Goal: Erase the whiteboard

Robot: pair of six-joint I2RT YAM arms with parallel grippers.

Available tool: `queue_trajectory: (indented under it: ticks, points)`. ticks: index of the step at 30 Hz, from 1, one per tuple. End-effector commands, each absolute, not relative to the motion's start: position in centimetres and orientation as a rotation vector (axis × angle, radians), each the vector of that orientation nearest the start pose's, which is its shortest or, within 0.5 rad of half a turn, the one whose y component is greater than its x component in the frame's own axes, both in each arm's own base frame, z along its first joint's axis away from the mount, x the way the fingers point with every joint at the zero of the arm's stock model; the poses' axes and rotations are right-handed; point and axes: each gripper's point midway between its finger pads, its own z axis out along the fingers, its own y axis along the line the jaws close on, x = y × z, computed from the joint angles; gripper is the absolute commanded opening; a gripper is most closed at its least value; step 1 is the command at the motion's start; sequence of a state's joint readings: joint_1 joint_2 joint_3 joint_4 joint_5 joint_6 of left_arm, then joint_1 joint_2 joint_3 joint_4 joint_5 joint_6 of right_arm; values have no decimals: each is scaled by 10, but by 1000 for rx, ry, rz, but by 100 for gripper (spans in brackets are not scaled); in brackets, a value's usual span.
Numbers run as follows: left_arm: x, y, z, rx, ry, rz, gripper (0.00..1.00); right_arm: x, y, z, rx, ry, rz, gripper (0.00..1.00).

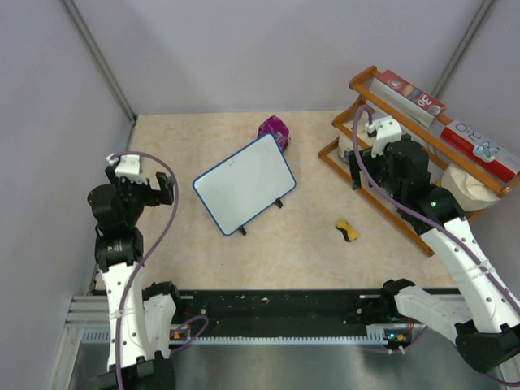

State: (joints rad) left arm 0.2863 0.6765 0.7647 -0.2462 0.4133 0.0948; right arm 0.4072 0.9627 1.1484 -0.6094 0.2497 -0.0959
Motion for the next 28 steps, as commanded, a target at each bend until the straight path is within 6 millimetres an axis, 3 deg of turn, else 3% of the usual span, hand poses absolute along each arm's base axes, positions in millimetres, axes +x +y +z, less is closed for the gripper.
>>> queue_trajectory:
  ticks: [1,8,28]
  points:
    - [286,5,295,163,1630,-124,99,305,70,339,-264,1828,-55,99]
    - [284,-2,297,172,1603,-156,99,307,71,343,-264,1811,-52,99]
    - [289,-2,285,170,1625,-176,99,310,69,321,-251,1840,-72,99]
